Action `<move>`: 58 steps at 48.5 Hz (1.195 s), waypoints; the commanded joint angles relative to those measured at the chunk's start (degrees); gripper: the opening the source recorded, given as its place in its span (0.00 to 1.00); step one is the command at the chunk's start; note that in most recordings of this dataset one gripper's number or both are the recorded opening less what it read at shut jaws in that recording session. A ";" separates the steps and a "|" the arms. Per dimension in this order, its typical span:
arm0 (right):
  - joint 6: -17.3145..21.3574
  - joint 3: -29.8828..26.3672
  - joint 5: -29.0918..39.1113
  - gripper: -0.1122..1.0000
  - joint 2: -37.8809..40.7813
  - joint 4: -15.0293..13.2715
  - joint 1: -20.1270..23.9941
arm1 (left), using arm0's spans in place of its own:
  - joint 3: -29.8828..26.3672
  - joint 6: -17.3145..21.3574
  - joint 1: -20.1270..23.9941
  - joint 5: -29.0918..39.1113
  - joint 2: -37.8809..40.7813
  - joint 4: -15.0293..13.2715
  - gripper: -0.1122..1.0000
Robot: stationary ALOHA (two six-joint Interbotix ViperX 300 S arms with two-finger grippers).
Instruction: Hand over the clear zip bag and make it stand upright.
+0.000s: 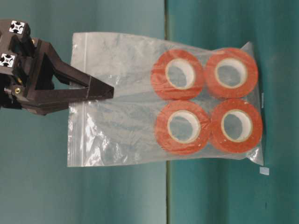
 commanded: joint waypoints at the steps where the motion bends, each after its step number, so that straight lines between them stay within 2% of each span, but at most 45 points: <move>1: 0.35 -0.35 -0.18 0.11 -1.14 0.09 0.44 | -0.53 -0.09 0.09 -0.26 -0.18 0.18 0.94; 21: 1.32 0.62 -0.79 0.11 -0.97 0.18 1.32 | -0.18 -0.09 0.09 -0.26 -0.18 0.18 0.94; 31: 3.08 2.11 -2.37 0.11 -1.23 0.18 1.41 | 2.90 -0.18 -0.26 -1.23 1.49 0.18 0.94; 47: 3.69 3.52 -4.13 0.11 -1.58 0.09 1.32 | 5.54 -0.26 -0.44 -12.74 10.28 0.09 0.94; 58: 3.87 3.52 -4.48 0.11 -1.58 0.18 1.05 | 3.08 -0.62 -1.76 -18.11 20.21 0.18 0.94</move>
